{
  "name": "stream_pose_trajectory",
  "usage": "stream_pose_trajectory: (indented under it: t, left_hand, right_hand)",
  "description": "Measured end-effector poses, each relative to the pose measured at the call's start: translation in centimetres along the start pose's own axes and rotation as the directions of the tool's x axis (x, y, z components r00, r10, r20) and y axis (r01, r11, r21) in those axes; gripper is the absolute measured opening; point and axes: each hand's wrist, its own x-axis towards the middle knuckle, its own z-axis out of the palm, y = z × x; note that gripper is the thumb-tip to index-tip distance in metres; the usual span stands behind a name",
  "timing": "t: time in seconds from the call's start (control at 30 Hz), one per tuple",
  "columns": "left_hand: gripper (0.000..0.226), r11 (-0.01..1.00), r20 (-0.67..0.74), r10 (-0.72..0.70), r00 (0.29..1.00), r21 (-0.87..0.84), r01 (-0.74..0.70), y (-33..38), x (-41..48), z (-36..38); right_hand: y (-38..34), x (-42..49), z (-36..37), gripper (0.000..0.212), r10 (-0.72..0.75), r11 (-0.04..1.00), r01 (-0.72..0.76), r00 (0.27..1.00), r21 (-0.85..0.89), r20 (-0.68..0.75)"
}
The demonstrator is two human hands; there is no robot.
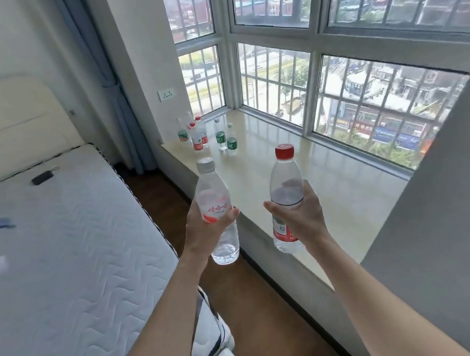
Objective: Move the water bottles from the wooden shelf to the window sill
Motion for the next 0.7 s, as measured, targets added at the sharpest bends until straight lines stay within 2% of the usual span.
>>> stream_pose_trajectory:
  t: [0.17, 0.3, 0.5, 0.7]
  left_hand:
    - [0.056, 0.999, -0.093, -0.029, 0.995, -0.019, 0.028, -0.5, 7.2, 2.5]
    - [0.052, 0.998, -0.154, -0.048, 0.987, -0.034, 0.043, -1.0, 11.4, 3.0]
    - [0.059, 0.996, -0.242, -0.09, 0.966, -0.034, 0.084, -2.3, 17.6, 2.6]
    - [0.059, 0.995, -0.298, -0.101, 0.949, -0.041, 0.093, -4.8, 25.0, 0.7]
  right_hand:
    - [1.1, 9.2, 1.3, 0.067, -0.023, 1.0, 0.023, 0.995, 0.0, 0.102]
    - [1.6, 14.2, 3.4, 0.061, -0.021, 1.0, 0.022, 0.985, 0.0, 0.173]
    - [1.9, 20.7, 7.9, 0.065, -0.033, 0.999, 0.028, 0.96, 0.022, 0.279]
    - [2.4, 27.5, 13.7, 0.056, -0.042, 0.999, 0.03, 0.937, 0.041, 0.347]
